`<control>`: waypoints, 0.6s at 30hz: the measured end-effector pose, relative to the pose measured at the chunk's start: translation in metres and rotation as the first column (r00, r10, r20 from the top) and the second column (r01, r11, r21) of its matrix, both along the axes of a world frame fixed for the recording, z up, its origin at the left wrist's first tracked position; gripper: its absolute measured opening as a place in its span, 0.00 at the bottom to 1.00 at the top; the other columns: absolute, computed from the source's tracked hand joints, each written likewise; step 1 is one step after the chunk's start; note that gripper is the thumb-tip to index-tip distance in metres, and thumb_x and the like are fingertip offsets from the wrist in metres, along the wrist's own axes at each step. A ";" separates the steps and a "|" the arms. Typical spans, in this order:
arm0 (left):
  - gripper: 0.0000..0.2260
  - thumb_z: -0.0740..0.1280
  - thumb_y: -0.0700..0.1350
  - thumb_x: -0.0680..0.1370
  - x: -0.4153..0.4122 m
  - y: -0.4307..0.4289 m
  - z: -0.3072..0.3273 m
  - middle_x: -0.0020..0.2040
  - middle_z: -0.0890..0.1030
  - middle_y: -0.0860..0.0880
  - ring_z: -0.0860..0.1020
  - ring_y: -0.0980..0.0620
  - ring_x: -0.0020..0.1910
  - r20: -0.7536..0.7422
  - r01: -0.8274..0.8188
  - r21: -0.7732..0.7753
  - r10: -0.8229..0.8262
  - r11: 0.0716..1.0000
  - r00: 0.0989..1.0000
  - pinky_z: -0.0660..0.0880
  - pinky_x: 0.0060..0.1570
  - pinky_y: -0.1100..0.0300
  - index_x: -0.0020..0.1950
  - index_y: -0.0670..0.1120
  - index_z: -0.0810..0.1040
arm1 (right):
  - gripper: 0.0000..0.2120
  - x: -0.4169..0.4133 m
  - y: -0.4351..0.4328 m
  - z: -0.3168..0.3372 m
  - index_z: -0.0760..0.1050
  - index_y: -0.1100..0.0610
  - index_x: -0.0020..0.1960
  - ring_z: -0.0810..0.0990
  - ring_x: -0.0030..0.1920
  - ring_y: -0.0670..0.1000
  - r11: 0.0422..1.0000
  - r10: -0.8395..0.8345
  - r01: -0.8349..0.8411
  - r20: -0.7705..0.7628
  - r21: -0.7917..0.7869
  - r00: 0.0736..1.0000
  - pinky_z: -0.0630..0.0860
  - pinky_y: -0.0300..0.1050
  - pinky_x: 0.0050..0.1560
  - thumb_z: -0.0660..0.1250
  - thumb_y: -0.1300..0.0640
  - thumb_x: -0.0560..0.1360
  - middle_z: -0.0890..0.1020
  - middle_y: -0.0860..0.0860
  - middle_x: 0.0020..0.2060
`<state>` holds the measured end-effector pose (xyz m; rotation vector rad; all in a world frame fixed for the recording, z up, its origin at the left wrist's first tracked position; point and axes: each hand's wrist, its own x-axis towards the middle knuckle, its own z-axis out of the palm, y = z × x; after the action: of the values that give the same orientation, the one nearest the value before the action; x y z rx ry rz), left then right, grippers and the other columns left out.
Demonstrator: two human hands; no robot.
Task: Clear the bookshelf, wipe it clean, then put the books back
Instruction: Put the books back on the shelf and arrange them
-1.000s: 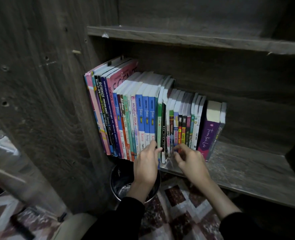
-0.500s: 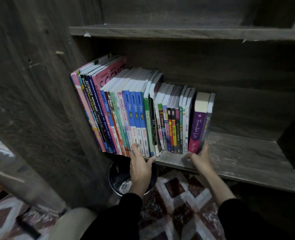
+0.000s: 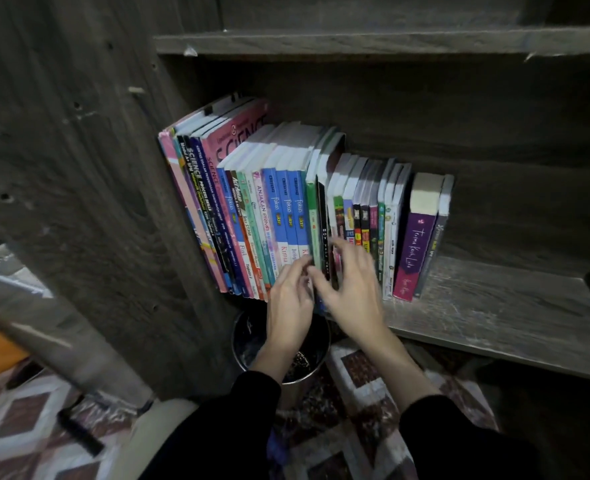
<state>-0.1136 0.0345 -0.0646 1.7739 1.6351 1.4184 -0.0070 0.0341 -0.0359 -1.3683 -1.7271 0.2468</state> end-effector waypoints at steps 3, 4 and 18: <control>0.20 0.57 0.29 0.77 -0.010 0.000 0.001 0.58 0.79 0.46 0.77 0.51 0.57 -0.024 0.050 0.009 -0.049 0.999 0.998 0.69 0.57 0.68 0.65 0.41 0.77 | 0.30 -0.015 0.011 0.011 0.60 0.55 0.74 0.69 0.65 0.53 0.999 -0.054 0.054 0.042 -0.007 0.998 0.70 0.48 0.61 0.64 0.45 0.77 0.70 0.56 0.66; 0.21 0.57 0.28 0.76 -0.012 0.000 0.000 0.59 0.79 0.46 0.77 0.50 0.58 -0.026 0.067 0.008 -0.067 0.998 0.997 0.69 0.59 0.68 0.66 0.40 0.76 | 0.31 -0.017 0.014 0.013 0.58 0.55 0.75 0.70 0.65 0.53 0.998 -0.060 0.061 0.030 -0.026 0.998 0.70 0.50 0.62 0.63 0.46 0.78 0.69 0.56 0.67; 0.23 0.55 0.37 0.82 -0.004 -0.007 0.009 0.68 0.68 0.50 0.71 0.53 0.64 -0.137 0.123 0.016 -0.119 0.992 0.983 0.69 0.63 0.62 0.77 0.50 0.59 | 0.26 -0.009 0.014 0.006 0.64 0.60 0.73 0.71 0.65 0.53 0.998 -0.016 0.010 -0.089 -0.065 0.996 0.65 0.39 0.62 0.62 0.50 0.79 0.72 0.57 0.66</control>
<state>-0.1174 0.0273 -0.0551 1.9867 1.5507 1.2944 -0.0159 0.0478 -0.0302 -1.3937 -1.6484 0.3533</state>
